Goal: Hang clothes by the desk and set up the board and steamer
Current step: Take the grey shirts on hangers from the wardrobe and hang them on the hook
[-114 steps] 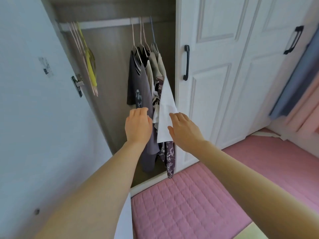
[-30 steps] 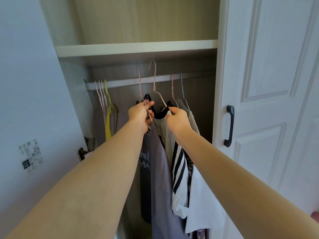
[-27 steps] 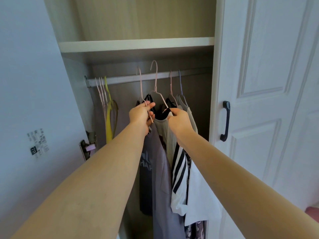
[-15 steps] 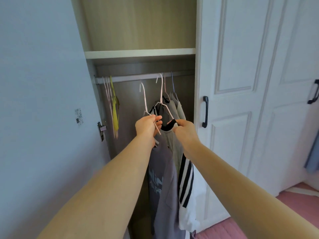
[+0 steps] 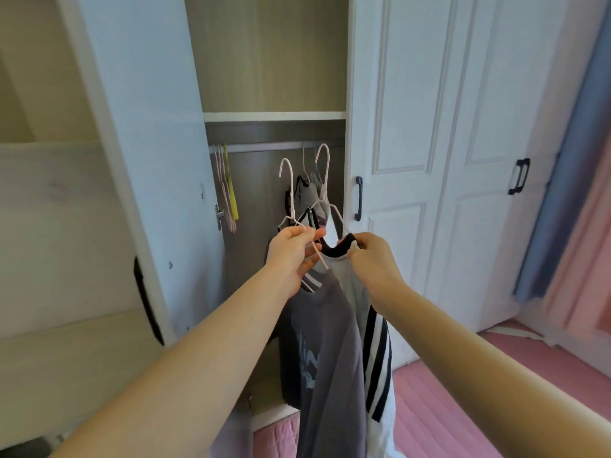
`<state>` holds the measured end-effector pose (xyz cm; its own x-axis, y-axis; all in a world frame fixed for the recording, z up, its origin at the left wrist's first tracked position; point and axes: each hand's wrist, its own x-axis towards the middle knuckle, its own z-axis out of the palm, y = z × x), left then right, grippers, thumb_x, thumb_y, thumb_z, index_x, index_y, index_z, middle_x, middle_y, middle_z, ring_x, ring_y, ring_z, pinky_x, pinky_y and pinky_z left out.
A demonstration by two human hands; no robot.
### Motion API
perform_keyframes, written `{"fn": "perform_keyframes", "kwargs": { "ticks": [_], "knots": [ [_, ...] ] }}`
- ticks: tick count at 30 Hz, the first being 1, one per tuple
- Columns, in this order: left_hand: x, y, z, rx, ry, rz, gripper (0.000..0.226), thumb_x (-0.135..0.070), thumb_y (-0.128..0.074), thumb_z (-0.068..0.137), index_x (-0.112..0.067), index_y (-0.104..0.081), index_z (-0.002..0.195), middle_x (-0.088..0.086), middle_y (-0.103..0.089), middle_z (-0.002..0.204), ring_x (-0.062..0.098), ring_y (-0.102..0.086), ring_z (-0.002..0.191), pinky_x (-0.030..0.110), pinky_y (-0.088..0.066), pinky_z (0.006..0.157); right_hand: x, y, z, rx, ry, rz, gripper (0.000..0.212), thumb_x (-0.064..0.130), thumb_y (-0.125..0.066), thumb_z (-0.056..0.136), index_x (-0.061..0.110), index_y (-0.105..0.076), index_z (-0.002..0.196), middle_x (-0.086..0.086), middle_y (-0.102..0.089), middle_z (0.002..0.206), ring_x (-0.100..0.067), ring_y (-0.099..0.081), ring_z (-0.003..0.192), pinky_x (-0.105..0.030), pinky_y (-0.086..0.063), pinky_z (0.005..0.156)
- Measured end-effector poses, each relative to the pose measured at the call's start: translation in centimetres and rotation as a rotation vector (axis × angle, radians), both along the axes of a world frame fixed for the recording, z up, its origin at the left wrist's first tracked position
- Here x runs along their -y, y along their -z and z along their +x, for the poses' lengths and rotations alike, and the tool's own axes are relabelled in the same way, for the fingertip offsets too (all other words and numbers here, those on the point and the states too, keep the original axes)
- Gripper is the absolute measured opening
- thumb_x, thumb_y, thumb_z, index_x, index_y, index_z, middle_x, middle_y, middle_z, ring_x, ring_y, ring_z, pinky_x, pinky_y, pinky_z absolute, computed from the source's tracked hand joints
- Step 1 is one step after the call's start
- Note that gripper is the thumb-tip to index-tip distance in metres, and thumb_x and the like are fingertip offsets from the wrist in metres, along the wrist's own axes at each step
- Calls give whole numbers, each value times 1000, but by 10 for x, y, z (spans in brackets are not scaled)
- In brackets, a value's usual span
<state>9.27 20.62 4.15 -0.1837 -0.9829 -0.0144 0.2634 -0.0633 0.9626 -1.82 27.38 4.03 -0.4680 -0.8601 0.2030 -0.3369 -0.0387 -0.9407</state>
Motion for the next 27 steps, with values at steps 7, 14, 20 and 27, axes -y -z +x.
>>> {"fn": "perform_keyframes", "kwargs": {
  "ticks": [7,14,20,27],
  "knots": [
    [-67,-1,23,-28,37,37,15,-13,-62,91,-12,-63,106,4,-69,94,15,-63,79,27,-55,63,-70,-3,13,-63,12,-16,27,12,-39,100,12,-61,114,1,-62,94,-3,-51,68,-17,-40,56],
    [-117,13,52,-27,51,71,17,-12,-64,90,-10,-64,107,7,-70,93,15,-64,78,26,-56,59,-129,8,34,-67,20,9,24,13,-40,100,15,-63,107,-1,-65,92,-12,-55,67,-18,-41,52],
    [-168,32,89,13,134,106,14,-9,-66,88,-5,-65,102,8,-71,91,16,-67,71,27,-56,55,-177,23,67,-94,22,39,23,9,-43,98,14,-63,109,-1,-65,99,-9,-59,82,-15,-41,58],
    [-238,43,132,12,279,107,7,-4,-66,87,-3,-61,92,9,-72,87,20,-67,70,35,-59,61,-246,33,108,-97,15,53,21,6,-44,96,18,-61,98,-1,-64,98,-15,-57,91,-15,-40,63]
  ]
}}
